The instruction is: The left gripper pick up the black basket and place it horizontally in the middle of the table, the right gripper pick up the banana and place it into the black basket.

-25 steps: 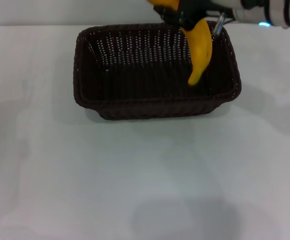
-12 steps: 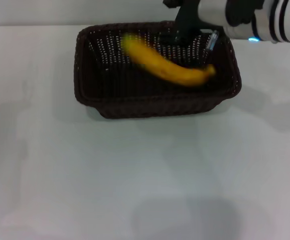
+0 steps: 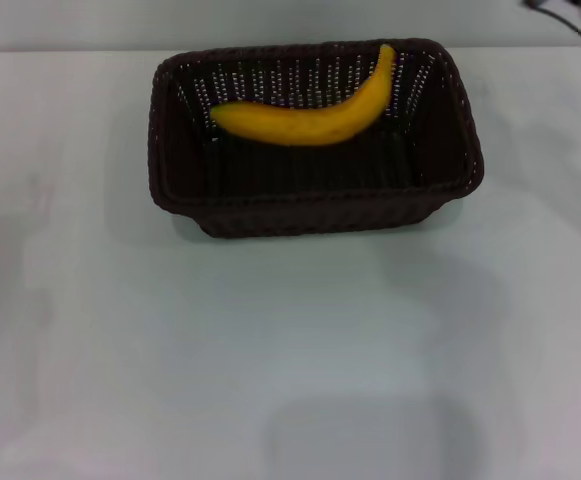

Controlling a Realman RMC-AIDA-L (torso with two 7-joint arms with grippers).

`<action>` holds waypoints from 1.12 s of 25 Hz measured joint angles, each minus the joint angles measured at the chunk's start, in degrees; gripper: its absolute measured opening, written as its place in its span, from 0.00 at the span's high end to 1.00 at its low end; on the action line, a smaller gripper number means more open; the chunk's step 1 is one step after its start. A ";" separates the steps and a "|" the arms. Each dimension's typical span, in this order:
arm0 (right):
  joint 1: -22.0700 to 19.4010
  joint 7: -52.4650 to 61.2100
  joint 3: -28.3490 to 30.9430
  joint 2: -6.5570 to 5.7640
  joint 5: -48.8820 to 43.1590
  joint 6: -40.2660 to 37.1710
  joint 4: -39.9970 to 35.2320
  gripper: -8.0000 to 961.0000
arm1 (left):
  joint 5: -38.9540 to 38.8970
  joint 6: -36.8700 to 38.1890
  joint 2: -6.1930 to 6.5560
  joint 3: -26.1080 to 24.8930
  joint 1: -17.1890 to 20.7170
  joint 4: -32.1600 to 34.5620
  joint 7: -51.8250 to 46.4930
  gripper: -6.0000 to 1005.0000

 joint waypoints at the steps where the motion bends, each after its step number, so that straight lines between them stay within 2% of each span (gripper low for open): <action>1: -0.21 -1.55 2.03 -0.02 4.25 2.16 1.76 0.33 | 0.01 0.27 -0.01 0.03 -0.30 -0.14 1.48 0.12; 4: 0.56 -6.49 11.32 -0.07 16.39 14.15 12.09 0.32 | 0.27 1.18 -0.05 0.27 -1.62 -0.35 5.37 0.12; 6: 2.96 -11.84 20.60 -0.28 23.68 26.52 24.73 0.32 | 0.53 1.45 -0.08 0.39 -2.64 -0.89 8.19 0.12; 9: 6.05 -22.64 35.47 -0.47 27.93 40.15 41.81 0.32 | 0.63 1.45 -0.09 0.41 -3.79 -1.75 12.62 0.12; 11: 6.66 -32.17 43.45 -0.36 28.30 45.16 49.30 0.32 | 0.67 1.43 -0.09 0.43 -3.89 -2.18 13.48 0.12; 13: 5.97 -41.90 47.93 -0.12 28.41 46.32 53.30 0.31 | 0.68 1.25 -0.10 0.44 -3.53 -2.50 13.43 0.12; 18: 4.34 -59.22 49.37 0.03 28.72 39.74 57.33 0.31 | 0.56 -0.58 -0.18 0.37 -1.89 -2.77 13.10 0.12; 21: 4.32 -62.37 49.60 0.03 28.81 35.09 58.86 0.30 | 0.50 -2.27 -0.18 0.41 -1.20 -2.97 13.07 0.12; 26: 4.28 -62.40 49.59 0.09 28.92 31.53 59.84 0.13 | 0.64 -2.70 -0.16 0.43 -0.97 -2.99 13.06 0.12; 28: 4.26 -62.28 49.60 0.12 28.97 31.52 59.85 0.11 | 0.68 -2.83 -0.18 0.42 -0.94 -3.02 13.06 0.12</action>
